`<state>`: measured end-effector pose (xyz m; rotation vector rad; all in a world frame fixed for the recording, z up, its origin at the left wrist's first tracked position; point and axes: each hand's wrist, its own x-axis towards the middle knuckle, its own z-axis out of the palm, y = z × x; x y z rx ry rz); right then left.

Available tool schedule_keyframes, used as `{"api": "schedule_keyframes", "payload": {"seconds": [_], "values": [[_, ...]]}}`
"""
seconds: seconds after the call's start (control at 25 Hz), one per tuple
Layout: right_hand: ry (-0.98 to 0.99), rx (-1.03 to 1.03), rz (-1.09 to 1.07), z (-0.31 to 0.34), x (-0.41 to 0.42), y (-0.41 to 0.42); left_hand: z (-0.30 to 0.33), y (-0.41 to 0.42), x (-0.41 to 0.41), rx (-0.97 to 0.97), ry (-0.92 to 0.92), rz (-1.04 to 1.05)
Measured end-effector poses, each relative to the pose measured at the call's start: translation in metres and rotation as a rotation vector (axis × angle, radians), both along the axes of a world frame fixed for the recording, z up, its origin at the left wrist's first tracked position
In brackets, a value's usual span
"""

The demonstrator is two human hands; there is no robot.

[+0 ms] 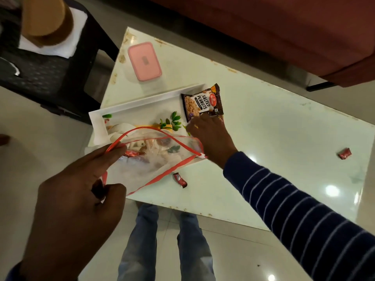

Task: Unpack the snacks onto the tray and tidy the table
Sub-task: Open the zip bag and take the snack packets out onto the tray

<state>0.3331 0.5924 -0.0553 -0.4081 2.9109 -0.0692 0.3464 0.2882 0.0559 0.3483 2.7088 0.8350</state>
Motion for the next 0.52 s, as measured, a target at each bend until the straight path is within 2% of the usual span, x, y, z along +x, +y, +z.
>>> {"api": "schedule_keyframes", "payload": {"seconds": [0.08,0.12,0.2,0.28,0.32,0.36,0.48,0.52], "values": [[-0.126,-0.17,-0.2,-0.004,0.027,-0.005,0.008,0.006,-0.002,0.01,-0.064,0.027],[-0.156,-0.136,-0.27,-0.004,0.045,-0.012,0.011,0.008,-0.003,0.022,-0.103,0.039],[-0.222,0.081,-0.012,-0.012,0.064,-0.003,0.013,0.011,-0.003,0.068,-0.088,0.038],[-0.334,0.071,0.118,-0.021,0.06,0.012,0.015,0.015,-0.001,0.089,-0.093,0.034],[-0.312,0.014,0.077,-0.018,0.059,0.011,0.018,0.018,-0.002,0.086,-0.1,0.02],[-0.246,-0.075,-0.031,-0.01,0.059,0.005,0.021,0.021,-0.003,0.069,-0.104,0.004],[0.19,-0.484,-0.495,0.04,0.053,-0.007,0.035,0.032,-0.004,0.048,-0.107,-0.009],[0.293,-0.635,-0.548,0.064,0.054,-0.009,0.038,0.037,-0.003,0.038,-0.104,-0.022]]}}
